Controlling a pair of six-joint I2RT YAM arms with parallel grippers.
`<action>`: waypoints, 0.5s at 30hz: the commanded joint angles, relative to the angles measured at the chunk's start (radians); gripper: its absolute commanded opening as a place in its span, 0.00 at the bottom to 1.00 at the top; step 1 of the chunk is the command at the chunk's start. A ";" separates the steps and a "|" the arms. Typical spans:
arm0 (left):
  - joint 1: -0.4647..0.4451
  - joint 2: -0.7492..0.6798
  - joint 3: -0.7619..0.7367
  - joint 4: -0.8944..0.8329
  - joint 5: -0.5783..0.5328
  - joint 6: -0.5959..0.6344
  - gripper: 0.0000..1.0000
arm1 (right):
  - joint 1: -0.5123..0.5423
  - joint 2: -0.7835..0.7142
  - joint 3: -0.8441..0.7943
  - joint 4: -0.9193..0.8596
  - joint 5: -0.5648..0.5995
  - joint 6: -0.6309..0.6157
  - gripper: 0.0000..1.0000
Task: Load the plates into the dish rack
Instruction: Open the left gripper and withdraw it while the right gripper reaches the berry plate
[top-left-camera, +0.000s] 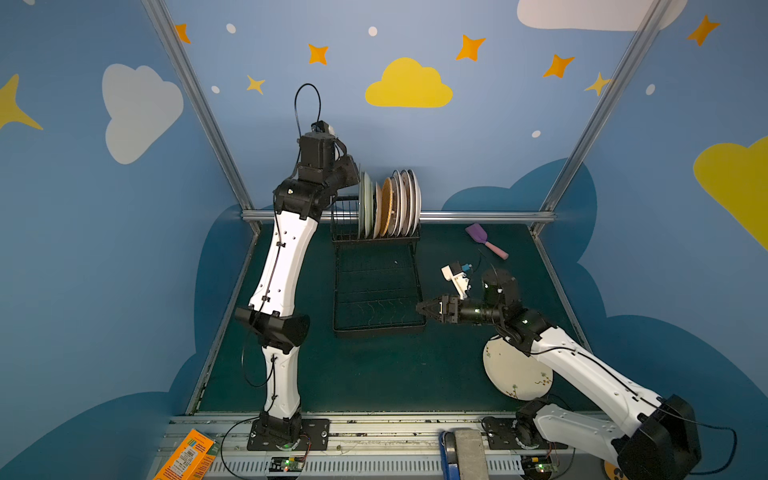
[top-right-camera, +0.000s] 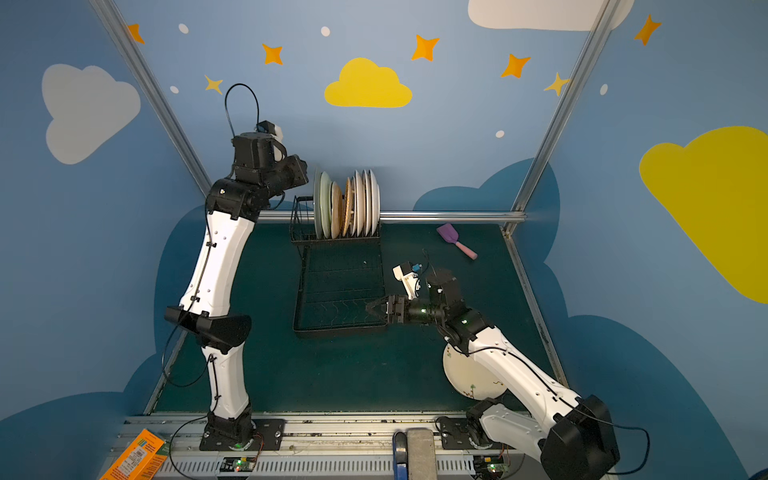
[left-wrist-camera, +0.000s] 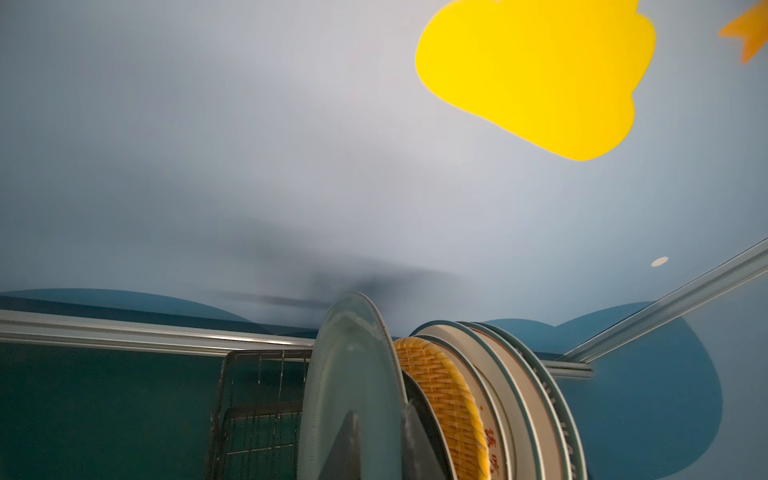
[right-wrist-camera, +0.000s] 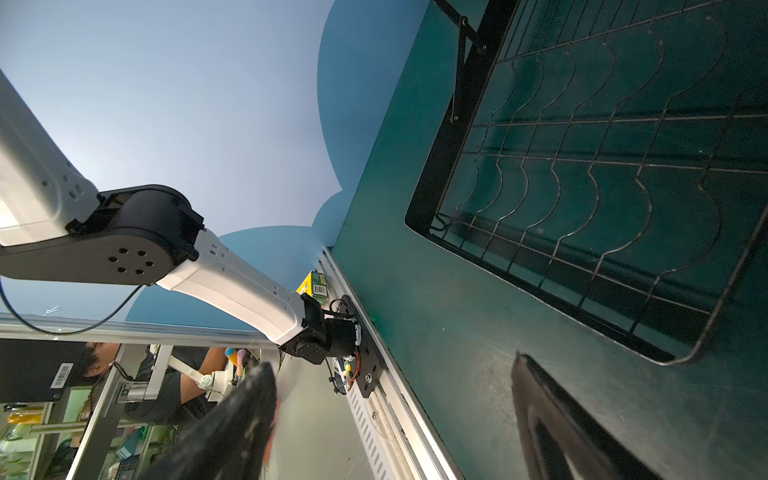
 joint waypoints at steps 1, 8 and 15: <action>0.018 -0.077 0.018 -0.015 0.050 -0.031 0.19 | 0.004 -0.033 0.020 -0.033 0.019 -0.030 0.87; 0.036 -0.201 -0.069 -0.047 0.184 -0.083 0.21 | -0.003 -0.060 0.027 -0.076 0.053 -0.054 0.87; 0.039 -0.541 -0.585 0.146 0.353 -0.122 0.38 | -0.054 -0.100 0.030 -0.157 0.130 -0.085 0.87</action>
